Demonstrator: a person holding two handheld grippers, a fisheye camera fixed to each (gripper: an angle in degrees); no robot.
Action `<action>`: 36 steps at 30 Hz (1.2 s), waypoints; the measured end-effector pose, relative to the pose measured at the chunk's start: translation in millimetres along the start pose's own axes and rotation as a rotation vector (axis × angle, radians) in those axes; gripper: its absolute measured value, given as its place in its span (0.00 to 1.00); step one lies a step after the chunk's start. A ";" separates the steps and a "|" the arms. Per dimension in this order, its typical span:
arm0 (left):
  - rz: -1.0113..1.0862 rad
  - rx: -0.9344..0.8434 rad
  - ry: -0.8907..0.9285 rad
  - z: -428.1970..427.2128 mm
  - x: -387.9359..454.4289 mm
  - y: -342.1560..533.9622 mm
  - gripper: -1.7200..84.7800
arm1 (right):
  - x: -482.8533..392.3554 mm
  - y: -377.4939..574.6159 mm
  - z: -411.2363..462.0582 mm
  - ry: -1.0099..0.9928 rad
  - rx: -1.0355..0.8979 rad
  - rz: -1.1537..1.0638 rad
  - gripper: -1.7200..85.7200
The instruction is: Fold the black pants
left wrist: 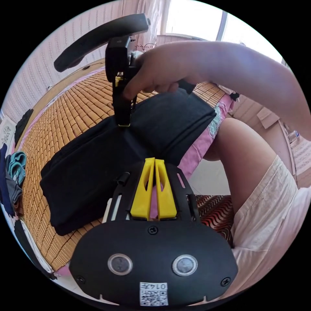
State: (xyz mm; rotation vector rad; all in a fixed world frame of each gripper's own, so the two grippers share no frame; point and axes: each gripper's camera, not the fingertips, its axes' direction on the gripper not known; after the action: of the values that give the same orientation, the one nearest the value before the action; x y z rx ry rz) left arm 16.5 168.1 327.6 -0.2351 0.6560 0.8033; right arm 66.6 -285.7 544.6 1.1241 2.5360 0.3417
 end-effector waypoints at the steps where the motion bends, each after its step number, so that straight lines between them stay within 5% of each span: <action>1: 0.008 0.001 -0.002 -2.4 2.4 0.2 0.01 | 3.7 -1.5 -3.1 0.000 0.014 0.005 0.01; 8: 0.004 -0.001 -0.028 2.8 17.0 9.2 0.01 | 33.3 6.4 13.8 -0.092 0.126 0.089 0.01; 14: 0.130 0.143 0.067 -21.5 39.8 15.9 0.02 | 75.6 165.2 22.5 -0.187 0.411 0.459 0.02; 24: 0.263 0.221 0.153 7.4 84.8 -23.2 0.15 | 107.8 317.6 158.8 -0.528 0.398 0.851 0.13; 32: 0.320 0.168 0.112 15.2 101.0 -47.8 0.17 | 103.6 349.8 172.2 -0.663 0.625 0.678 0.05; 36: 0.318 0.182 0.062 11.0 99.5 -41.6 0.07 | 103.5 363.9 189.7 -0.778 0.695 0.592 0.05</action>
State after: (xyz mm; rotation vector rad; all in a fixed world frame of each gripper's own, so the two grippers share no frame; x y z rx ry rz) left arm 102.7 203.2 272.1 0.0119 0.8323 1.0368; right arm 321.0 46.0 477.7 1.7896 1.5976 -0.7672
